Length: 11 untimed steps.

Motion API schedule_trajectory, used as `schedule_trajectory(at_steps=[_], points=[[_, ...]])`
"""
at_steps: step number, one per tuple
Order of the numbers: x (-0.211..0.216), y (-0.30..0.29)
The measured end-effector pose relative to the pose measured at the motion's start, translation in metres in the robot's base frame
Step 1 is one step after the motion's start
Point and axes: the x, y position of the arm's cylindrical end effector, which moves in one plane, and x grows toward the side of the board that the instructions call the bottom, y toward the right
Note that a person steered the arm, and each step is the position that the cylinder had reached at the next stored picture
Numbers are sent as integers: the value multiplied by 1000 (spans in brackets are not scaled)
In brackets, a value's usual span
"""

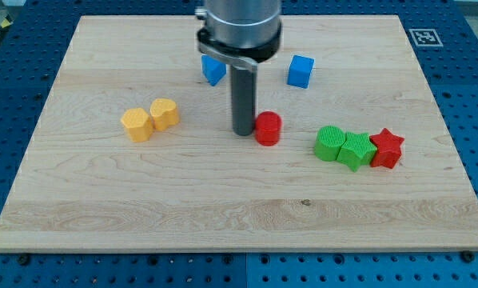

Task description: Nudge the blue cube a bit left

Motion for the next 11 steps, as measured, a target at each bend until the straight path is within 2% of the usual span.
schedule_trajectory(at_steps=[2, 4, 5, 6, 7, 11], points=[[8, 64], [-43, 125], [-53, 170], [-85, 189], [-114, 188], [-135, 77]])
